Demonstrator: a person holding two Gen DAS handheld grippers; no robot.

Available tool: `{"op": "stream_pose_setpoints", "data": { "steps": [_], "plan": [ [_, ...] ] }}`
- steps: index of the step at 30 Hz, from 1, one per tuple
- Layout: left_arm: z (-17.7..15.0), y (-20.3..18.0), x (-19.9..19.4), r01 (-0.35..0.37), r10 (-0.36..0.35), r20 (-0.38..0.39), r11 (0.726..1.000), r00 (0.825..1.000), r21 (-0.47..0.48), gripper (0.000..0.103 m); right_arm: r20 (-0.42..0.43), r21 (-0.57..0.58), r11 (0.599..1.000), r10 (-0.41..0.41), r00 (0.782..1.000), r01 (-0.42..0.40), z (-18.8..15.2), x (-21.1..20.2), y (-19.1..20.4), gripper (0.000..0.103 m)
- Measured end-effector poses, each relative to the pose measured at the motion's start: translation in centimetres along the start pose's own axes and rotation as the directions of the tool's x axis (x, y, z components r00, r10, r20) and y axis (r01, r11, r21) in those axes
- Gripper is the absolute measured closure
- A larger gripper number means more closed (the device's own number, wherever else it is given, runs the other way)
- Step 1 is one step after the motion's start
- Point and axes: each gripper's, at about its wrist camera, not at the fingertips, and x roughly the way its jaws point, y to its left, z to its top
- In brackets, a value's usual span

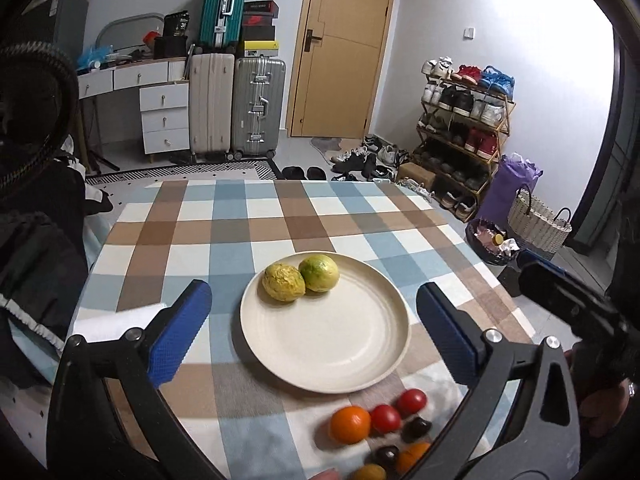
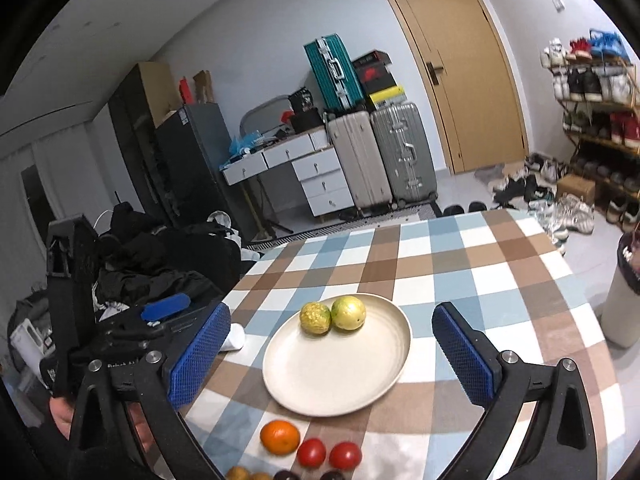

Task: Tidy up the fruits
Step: 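Withdraw both grippers from the plate back toward the fruit pile, then close the left gripper around a small brown round fruit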

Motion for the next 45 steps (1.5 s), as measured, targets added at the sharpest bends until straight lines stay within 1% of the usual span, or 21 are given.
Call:
{"op": "stream_pose_setpoints", "data": {
  "steps": [7,11,16,19,21,24,27,32,35,38,40,42,43,45],
  "plan": [
    [-2.5,-1.1,-4.2,-0.013,0.013,0.0,1.0,1.0,-0.027,0.001,0.039,-0.076,0.996,-0.039,0.998,0.042,-2.5,-3.9,2.1,0.0],
    [-4.3,-1.2,-5.6,-0.029,0.028,-0.008,0.999,1.0,-0.031,0.001,0.027,-0.103,0.994,-0.042,0.999,0.045,-4.2,-4.9,2.8,0.0],
    [-7.2,-0.6,-6.8,-0.039,0.037,-0.039,0.998,0.999,-0.039,0.001,0.014,-0.117,0.992,-0.053,0.998,0.055,-6.5,-5.8,3.4,0.0],
    [-9.0,-0.1,-6.7,-0.037,0.034,-0.066,0.999,0.997,-0.039,0.001,-0.006,-0.136,0.988,-0.074,0.997,0.072,-7.9,-5.8,3.9,0.0],
    [-10.4,0.2,-6.3,-0.015,0.013,-0.087,0.999,0.996,-0.033,0.001,-0.023,-0.145,0.986,-0.08,0.997,0.076,-8.8,-5.7,4.0,0.0],
    [-12.4,0.5,-5.5,0.017,-0.021,-0.133,0.999,0.991,-0.029,0.001,-0.046,-0.148,0.986,-0.081,0.996,0.073,-9.8,-5.4,4.1,0.0],
    [-14.2,0.6,-4.6,0.026,-0.027,-0.174,1.0,0.984,-0.009,0.001,-0.06,-0.153,0.985,-0.089,0.994,0.079,-10.6,-5.4,4.1,0.0],
    [-15.9,0.7,-2.7,0.057,-0.052,-0.241,0.998,0.969,0.014,0.001,-0.083,-0.152,0.986,-0.082,0.993,0.069,-11.5,-5.2,4.2,0.0],
    [-16.5,0.7,-2.1,0.081,-0.071,-0.266,0.996,0.961,0.027,0.001,-0.089,-0.167,0.983,-0.09,0.992,0.075,-11.8,-5.2,4.5,0.0],
    [-16.8,0.4,-2.0,0.103,-0.084,-0.273,0.993,0.958,0.055,0.008,-0.094,-0.177,0.981,-0.096,0.991,0.079,-12.1,-5.1,4.6,0.0],
    [-16.9,0.1,-2.0,0.119,-0.094,-0.276,0.99,0.957,0.073,0.016,-0.097,-0.174,0.982,-0.092,0.991,0.074,-12.1,-4.9,4.7,0.0],
    [-17.0,-0.1,-1.9,0.129,-0.099,-0.285,0.988,0.953,0.088,0.029,-0.099,-0.175,0.982,-0.091,0.991,0.072,-12.1,-4.9,4.7,0.0],
    [-17.0,-0.2,-1.9,0.133,-0.102,-0.288,0.987,0.952,0.093,0.031,-0.1,-0.176,0.982,-0.091,0.991,0.072,-12.2,-4.8,4.7,0.0],
    [-17.0,-0.2,-1.8,0.148,-0.113,-0.296,0.984,0.949,0.099,0.042,-0.103,-0.179,0.981,-0.09,0.991,0.071,-12.2,-4.7,4.7,0.0]
  ]
}}
